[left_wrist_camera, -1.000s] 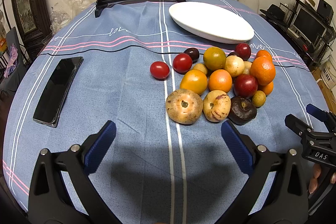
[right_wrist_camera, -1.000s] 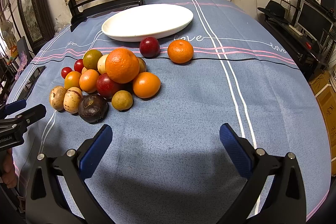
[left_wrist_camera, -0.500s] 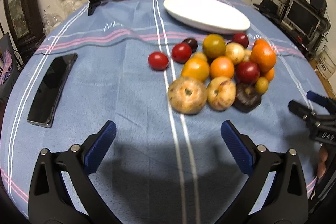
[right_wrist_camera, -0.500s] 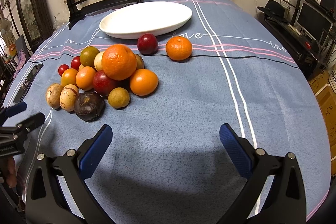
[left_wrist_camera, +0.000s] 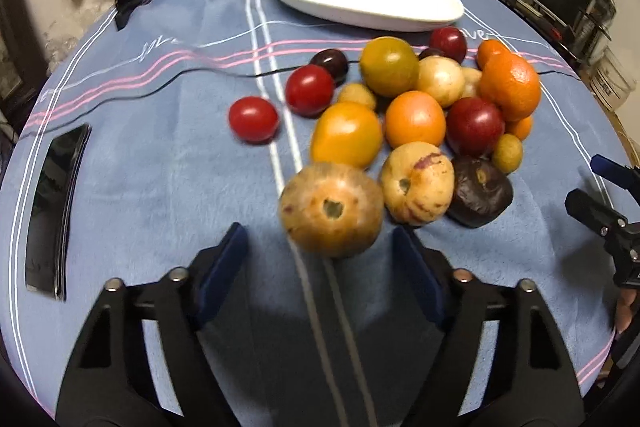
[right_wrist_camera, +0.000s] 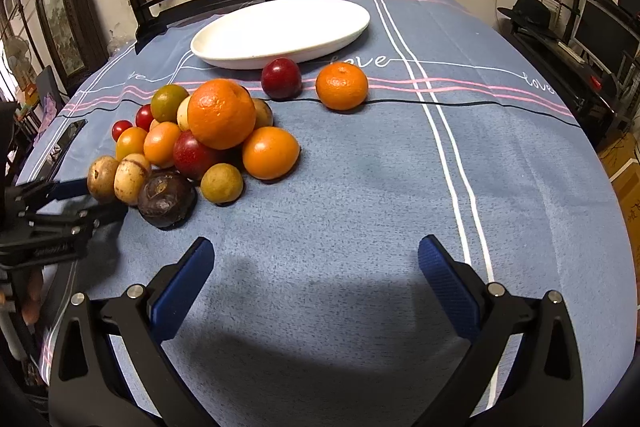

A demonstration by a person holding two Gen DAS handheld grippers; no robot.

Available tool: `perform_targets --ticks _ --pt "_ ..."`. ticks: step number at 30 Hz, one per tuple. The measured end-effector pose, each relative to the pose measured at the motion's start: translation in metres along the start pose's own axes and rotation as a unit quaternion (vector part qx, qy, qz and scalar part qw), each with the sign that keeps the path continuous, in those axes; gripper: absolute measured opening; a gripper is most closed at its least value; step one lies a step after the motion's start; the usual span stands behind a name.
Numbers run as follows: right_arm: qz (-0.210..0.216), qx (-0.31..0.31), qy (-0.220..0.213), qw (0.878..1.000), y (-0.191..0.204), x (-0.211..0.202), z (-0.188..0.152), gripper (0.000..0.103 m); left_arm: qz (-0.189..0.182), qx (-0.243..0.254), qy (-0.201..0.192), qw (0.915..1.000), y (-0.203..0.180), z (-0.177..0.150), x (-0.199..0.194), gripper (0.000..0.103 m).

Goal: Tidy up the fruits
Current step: 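Grasp the large tan round fruit from the pile with the left tool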

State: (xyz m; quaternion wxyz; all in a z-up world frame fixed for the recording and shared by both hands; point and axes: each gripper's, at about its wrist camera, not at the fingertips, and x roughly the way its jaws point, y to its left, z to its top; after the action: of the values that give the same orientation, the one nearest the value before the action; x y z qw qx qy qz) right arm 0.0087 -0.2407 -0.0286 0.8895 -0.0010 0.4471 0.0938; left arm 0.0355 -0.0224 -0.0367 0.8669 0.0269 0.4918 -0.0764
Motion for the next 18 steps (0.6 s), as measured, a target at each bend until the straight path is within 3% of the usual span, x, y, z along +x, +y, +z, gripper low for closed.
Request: perform_targets --ticks 1,2,3,6,10,15,18 --pt "0.002 -0.002 0.001 1.0 0.0 0.0 0.001 0.102 -0.006 0.003 -0.001 1.0 0.0 0.001 -0.001 0.06" --pt "0.002 -0.004 0.0 1.0 0.0 -0.001 0.001 0.102 -0.012 0.005 -0.003 0.9999 -0.001 0.001 -0.003 0.046" --pt "0.0 -0.006 0.0 1.0 0.0 -0.002 0.003 0.102 -0.011 0.005 -0.006 0.9999 0.0 0.001 -0.005 0.043" --pt "-0.009 -0.022 0.0 1.0 0.004 -0.003 0.008 0.102 -0.029 -0.01 -0.003 0.9995 0.009 -0.001 -0.007 0.043" --pt "-0.013 -0.057 0.015 0.998 0.014 0.0 0.012 0.102 -0.027 -0.014 -0.016 0.9994 0.018 -0.005 -0.019 0.043" --pt "0.059 -0.082 0.048 0.994 0.037 0.006 0.011 0.102 -0.025 -0.017 -0.031 0.9991 0.023 -0.007 -0.031 0.043" --pt "0.084 -0.122 0.056 0.987 0.062 0.01 0.009 0.087 -0.031 -0.018 -0.035 0.9987 0.026 -0.01 -0.034 0.043"
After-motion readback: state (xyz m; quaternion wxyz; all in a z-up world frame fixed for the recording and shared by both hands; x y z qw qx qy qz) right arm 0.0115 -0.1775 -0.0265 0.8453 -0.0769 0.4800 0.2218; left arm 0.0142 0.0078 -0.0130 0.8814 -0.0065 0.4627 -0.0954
